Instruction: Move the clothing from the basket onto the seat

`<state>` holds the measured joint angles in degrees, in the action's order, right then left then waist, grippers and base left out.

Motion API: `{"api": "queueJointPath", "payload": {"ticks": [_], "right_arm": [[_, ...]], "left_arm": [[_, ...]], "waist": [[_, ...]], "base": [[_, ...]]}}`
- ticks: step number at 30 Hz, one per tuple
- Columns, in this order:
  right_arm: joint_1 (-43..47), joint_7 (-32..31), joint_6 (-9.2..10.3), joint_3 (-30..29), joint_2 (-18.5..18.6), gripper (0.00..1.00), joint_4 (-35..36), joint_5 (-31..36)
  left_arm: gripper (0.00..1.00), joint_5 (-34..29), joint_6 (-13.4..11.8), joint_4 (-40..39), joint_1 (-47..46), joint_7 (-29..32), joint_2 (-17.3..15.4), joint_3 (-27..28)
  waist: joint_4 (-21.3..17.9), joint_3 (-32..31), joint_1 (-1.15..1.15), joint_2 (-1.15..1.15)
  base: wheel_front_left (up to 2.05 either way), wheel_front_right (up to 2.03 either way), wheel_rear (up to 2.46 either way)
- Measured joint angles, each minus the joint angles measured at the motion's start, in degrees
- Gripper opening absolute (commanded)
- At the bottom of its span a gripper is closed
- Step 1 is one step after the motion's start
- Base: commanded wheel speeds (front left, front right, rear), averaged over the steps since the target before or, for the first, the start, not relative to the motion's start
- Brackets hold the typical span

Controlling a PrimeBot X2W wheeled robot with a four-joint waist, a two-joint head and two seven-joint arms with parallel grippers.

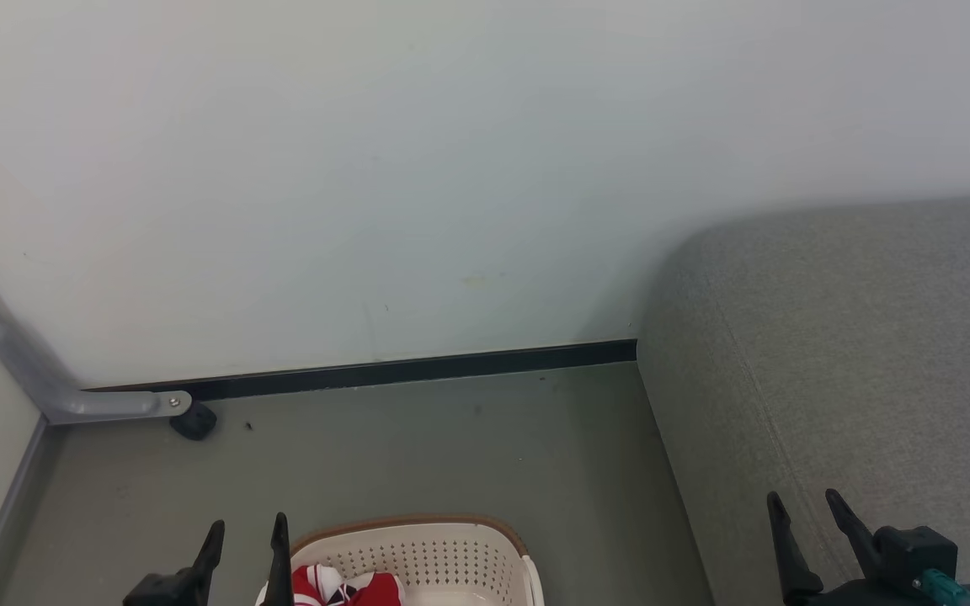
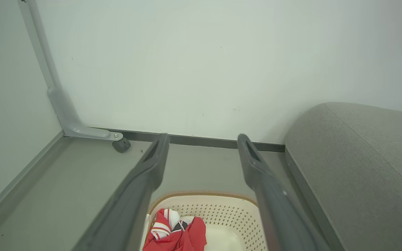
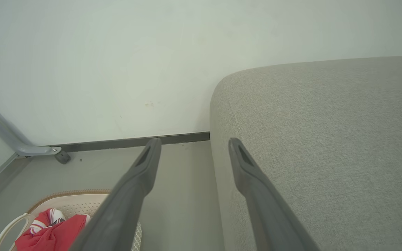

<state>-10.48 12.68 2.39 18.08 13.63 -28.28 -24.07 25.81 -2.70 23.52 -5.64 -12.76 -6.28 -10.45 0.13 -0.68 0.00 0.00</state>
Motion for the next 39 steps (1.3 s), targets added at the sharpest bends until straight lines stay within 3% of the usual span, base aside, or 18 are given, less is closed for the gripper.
{"api": "queueJointPath", "payload": {"ticks": [8,39], "right_arm": [[-0.9,1.6,0.21,1.6,0.5,1.00,-0.4,5.7],[-0.9,1.6,0.20,-0.3,0.1,1.00,0.8,6.2]], "left_arm": [[1.00,-5.8,-0.9,1.0,0.0,-1.5,0.2,-0.6],[1.00,-6.2,-0.8,2.8,0.0,-1.5,1.6,2.0]], "waist": [[0.1,-0.1,0.00,0.00],[0.2,1.0,0.00,0.00]], "base": [[0.00,0.00,0.00],[0.00,0.00,0.00]]}}
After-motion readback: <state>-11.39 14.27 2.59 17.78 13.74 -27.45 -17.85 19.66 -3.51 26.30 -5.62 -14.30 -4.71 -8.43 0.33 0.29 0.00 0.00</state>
